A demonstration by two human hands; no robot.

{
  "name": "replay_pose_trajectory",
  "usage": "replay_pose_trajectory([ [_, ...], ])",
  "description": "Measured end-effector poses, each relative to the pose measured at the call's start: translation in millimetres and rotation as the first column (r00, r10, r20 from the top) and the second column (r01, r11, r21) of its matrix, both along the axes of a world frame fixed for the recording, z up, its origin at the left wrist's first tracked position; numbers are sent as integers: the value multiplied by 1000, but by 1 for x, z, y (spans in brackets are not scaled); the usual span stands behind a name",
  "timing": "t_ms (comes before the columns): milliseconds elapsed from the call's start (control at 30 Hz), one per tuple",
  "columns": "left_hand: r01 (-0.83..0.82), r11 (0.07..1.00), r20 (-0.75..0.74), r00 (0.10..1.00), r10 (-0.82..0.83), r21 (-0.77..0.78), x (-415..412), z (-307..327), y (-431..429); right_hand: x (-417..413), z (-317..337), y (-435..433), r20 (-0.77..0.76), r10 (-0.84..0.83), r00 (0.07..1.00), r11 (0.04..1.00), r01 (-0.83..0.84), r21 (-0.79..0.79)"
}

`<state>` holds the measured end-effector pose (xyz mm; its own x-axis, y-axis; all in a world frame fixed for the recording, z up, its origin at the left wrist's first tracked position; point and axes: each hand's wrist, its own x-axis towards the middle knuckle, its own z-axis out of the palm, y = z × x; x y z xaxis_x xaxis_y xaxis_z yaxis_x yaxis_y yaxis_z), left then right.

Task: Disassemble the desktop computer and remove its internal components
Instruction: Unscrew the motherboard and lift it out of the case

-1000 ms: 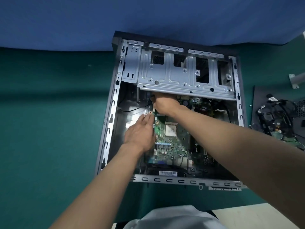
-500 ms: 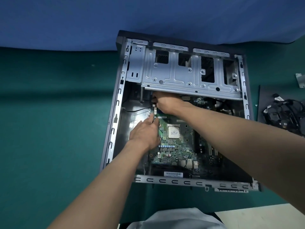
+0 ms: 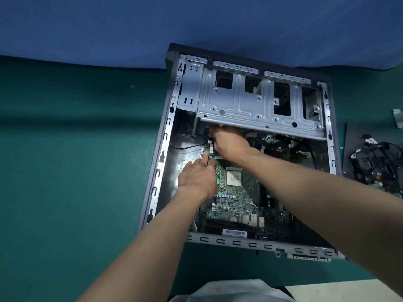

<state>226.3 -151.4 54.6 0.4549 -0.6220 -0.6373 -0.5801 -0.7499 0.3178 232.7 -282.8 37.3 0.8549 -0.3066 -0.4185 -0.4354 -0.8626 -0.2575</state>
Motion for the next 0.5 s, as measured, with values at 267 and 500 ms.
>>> replay_pose_trajectory([
  [267,66,997,30,997,-67,39,-1,-3,-1,-23,8,-11,35,-21,999,999,23,-33],
  [500,174,980,250,949,-193,98,-9,6,-5,-94,55,-35,-47,407,912,866,-402,-297],
])
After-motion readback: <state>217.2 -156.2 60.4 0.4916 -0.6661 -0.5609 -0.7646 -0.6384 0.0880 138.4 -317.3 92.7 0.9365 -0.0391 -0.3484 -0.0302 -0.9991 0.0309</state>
